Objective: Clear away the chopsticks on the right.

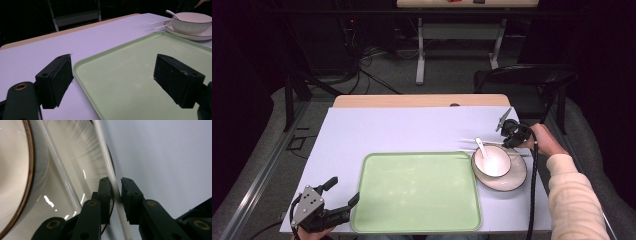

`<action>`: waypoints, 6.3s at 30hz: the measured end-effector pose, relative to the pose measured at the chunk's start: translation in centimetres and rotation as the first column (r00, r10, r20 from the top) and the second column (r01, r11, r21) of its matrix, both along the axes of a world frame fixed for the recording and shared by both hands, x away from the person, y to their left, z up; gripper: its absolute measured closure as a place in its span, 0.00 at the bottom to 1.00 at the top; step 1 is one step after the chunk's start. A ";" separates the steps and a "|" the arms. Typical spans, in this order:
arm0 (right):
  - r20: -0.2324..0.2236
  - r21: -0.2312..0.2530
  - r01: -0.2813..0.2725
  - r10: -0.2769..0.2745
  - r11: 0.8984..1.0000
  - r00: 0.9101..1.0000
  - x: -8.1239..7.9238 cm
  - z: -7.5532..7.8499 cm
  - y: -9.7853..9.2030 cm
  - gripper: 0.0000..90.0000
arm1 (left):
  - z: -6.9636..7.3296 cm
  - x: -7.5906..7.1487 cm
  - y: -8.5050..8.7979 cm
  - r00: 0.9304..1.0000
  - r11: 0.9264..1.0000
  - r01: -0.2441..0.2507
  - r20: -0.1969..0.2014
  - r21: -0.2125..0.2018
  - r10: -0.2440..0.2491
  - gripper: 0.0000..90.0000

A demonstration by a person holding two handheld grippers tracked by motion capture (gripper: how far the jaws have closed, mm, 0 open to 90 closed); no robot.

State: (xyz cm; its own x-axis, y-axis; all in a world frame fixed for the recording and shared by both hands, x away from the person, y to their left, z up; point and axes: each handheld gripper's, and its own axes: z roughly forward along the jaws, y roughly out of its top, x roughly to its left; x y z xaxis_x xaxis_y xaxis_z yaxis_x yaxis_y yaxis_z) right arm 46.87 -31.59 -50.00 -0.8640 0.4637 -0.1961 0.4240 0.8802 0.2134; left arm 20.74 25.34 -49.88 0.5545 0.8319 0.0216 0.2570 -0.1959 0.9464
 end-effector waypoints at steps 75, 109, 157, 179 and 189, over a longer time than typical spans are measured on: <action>-0.116 0.253 0.346 -0.327 0.903 0.938 -14.5 3.4 14.4 0.94 | 0.0 -0.1 0.0 1.000 1.000 -0.004 0.002 0.000 0.004 0.17; -0.215 0.166 0.431 -0.394 0.887 0.893 -14.3 -2.4 17.0 0.87 | 0.1 -0.2 0.1 1.000 1.000 -0.010 0.003 0.000 0.010 0.17; 0.096 0.129 0.025 -0.038 0.991 0.995 -9.0 10.6 1.8 0.00 | 0.0 -0.1 0.0 1.000 1.000 -0.021 -0.001 -0.004 0.021 0.17; -0.008 0.010 0.017 -0.017 1.000 1.000 -3.5 7.0 -1.1 0.00 | 0.0 -0.1 0.1 1.000 1.000 -0.023 -0.001 -0.002 0.023 0.17; -0.045 -0.049 0.021 -0.023 0.999 0.999 -2.0 4.2 -0.8 0.05 | 0.0 -0.1 0.1 1.000 1.000 -0.026 -0.002 -0.002 0.026 0.17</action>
